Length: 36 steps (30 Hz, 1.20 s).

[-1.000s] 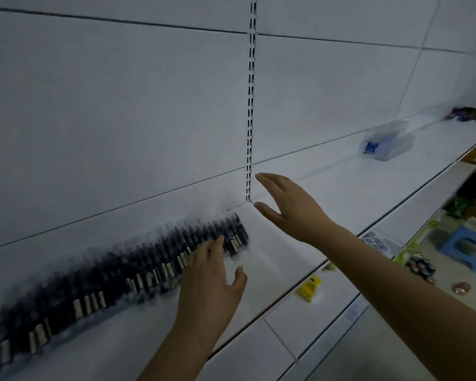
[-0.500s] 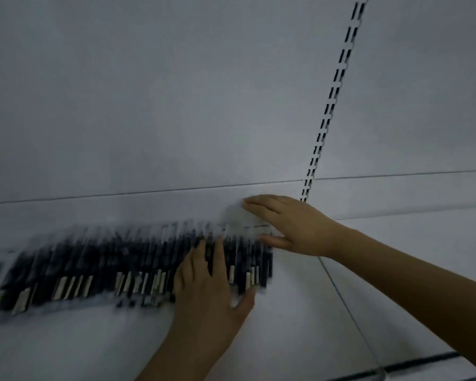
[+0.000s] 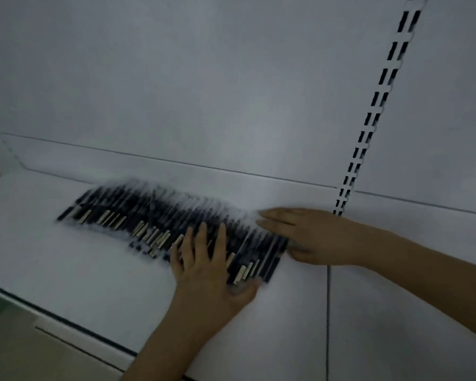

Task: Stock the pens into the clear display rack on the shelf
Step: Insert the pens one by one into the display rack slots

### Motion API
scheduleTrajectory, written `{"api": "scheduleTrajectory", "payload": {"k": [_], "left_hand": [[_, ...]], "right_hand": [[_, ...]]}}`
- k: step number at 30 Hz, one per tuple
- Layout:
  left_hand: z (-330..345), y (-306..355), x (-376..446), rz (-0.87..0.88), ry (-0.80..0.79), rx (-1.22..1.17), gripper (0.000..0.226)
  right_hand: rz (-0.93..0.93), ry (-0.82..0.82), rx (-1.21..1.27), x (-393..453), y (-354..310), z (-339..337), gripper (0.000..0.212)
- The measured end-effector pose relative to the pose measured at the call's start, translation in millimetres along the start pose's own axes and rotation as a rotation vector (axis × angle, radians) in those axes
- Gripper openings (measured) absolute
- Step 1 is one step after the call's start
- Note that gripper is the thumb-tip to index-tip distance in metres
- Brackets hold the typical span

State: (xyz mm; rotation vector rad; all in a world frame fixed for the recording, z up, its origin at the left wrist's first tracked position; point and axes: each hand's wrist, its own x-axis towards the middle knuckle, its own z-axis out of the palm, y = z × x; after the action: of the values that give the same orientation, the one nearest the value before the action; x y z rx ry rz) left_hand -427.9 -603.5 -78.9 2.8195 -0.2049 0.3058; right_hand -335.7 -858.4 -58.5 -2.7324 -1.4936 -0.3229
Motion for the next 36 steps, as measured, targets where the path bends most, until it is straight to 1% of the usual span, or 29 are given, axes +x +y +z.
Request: {"api": "scheduleTrajectory", "payload": {"k": [3, 6, 8, 11, 13, 15, 18, 24, 26, 29, 33, 36], "left_hand": [[2.4, 10.6, -10.8, -0.093, -0.022, -0.027, 0.119], [8.3, 21.3, -12.5, -0.125, -0.016, -0.033, 0.124], [15.0, 22.5, -10.7, -0.147, 0.049, -0.042, 0.12], [22.0, 21.6, -7.8, -0.174, 0.16, -0.051, 0.112], [21.2, 20.7, -6.0, -0.204, 0.194, -0.051, 0.11], [18.1, 17.2, -3.6, -0.255, 0.217, -0.043, 0.107], [12.4, 9.0, 0.1, -0.323, 0.211, 0.005, 0.11], [-0.6, -7.8, 9.9, -0.389, 0.124, -0.027, 0.115], [-4.8, -14.2, 13.0, -0.396, 0.094, -0.021, 0.118], [-8.5, -23.3, 15.7, -0.376, 0.112, 0.012, 0.117], [-11.7, -37.8, 18.5, -0.327, 0.185, 0.085, 0.109], [-13.6, -48.4, 22.5, -0.31, 0.179, 0.094, 0.106]], "right_hand": [[-0.042, -0.002, 0.042, 14.1, 0.0, 1.4, 0.076], [-0.127, 0.001, 0.045, 23.7, -2.8, 2.5, 0.076], [-0.156, 0.005, 0.086, 28.4, -3.4, 3.4, 0.074], [-0.131, 0.03, 0.145, 35.8, -3.7, 2.1, 0.071], [-0.14, 0.058, 0.139, 43.4, -4.2, 2.6, 0.07], [-0.137, 0.044, 0.153, 52.4, -4.2, 4.4, 0.075], [-0.121, 0.015, 0.168, 64.5, -3.1, 8.8, 0.084], [-0.11, -0.022, 0.148, 92.4, -7.6, 6.8, 0.085], [-0.112, -0.041, 0.126, 105.0, -8.0, 4.6, 0.091], [-0.129, -0.075, 0.091, 119.9, -7.4, 2.1, 0.098], [-0.147, -0.097, 0.036, 135.7, -12.7, 6.0, 0.095], [-0.162, -0.119, -0.026, 148.4, -15.8, 6.5, 0.098]]}}
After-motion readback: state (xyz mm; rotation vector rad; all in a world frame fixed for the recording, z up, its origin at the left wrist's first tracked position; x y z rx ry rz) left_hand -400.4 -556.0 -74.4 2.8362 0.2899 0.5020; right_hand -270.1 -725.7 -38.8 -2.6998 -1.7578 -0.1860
